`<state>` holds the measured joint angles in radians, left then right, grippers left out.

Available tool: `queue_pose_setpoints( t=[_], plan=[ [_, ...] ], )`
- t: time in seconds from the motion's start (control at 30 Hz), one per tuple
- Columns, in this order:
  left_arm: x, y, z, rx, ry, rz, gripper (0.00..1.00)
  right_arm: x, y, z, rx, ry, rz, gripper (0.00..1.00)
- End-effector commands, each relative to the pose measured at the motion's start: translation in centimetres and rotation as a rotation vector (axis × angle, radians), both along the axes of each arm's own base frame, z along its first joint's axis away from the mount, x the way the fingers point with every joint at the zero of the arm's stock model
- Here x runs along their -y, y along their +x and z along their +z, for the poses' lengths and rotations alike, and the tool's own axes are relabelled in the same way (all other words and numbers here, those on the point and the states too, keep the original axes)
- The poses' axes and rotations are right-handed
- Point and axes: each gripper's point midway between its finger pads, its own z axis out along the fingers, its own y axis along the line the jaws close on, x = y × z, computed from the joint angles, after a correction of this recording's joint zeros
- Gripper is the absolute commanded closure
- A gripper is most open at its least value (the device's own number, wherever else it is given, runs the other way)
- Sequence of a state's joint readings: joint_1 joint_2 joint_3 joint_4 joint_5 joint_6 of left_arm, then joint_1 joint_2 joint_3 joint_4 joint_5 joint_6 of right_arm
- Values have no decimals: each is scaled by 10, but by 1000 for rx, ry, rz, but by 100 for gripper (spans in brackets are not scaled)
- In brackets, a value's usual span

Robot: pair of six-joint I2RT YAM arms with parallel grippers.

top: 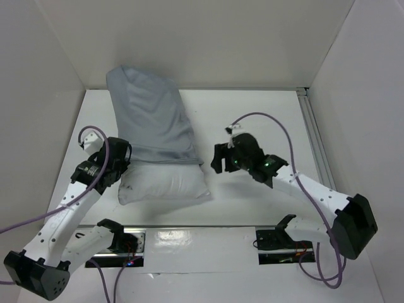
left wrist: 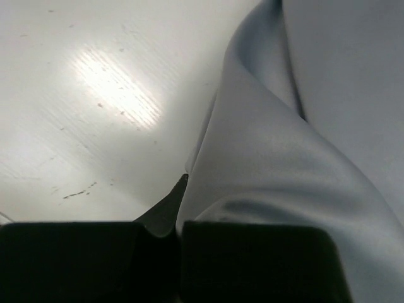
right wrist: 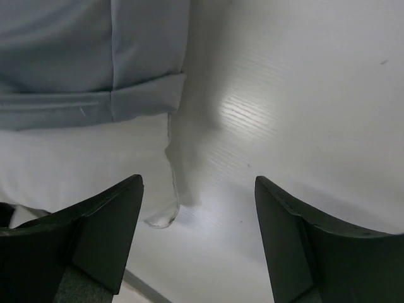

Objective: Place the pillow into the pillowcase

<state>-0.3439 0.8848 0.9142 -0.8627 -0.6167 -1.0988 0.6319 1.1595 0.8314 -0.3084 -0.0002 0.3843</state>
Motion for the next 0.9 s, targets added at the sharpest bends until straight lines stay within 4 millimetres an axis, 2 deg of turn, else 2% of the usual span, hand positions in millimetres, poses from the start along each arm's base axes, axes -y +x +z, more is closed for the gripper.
queue_pose_setpoints(
  t=[0.0, 0.17, 0.23, 0.3, 0.37, 0.43, 0.47, 0.57, 0.67, 0.7, 0.77, 0.8, 0.87],
  plan=[
    [-22, -4, 2, -16, 52, 56, 100, -20, 7, -6, 198, -99, 2, 22],
    [-42, -7, -3, -63, 83, 111, 100, -46, 16, -6, 330, -57, 49, 23],
    [-43, -7, -6, -80, 82, 110, 100, -57, 11, -26, 306, -76, 136, 24],
    [-44, -6, -9, -93, 75, 114, 100, -70, 14, -24, 313, -65, 178, 24],
    [-46, -6, -9, -93, 75, 123, 100, -77, 11, -36, 292, -70, 226, 24],
    [-44, -4, -10, -93, 68, 118, 100, -89, 10, -28, 321, -39, 262, 26],
    [-44, -4, -10, -93, 68, 118, 100, -93, 7, -33, 308, -39, 298, 28],
    [-44, -2, -10, -90, 65, 114, 100, -106, 6, -28, 324, -32, 311, 29],
    [-44, -2, -12, -103, 72, 108, 100, -109, 9, -25, 345, -24, 312, 33],
    [-44, -2, -12, -103, 72, 108, 100, -114, 10, -17, 355, 4, 317, 33],
    [-44, 0, -11, -94, 70, 108, 100, -119, 11, -15, 355, 11, 327, 33],
    [-44, 0, -11, -94, 70, 108, 100, -119, 11, -22, 343, 2, 329, 33],
    [-43, -1, -15, -105, 64, 101, 100, -126, 17, -17, 355, 11, 327, 35]
  ],
)
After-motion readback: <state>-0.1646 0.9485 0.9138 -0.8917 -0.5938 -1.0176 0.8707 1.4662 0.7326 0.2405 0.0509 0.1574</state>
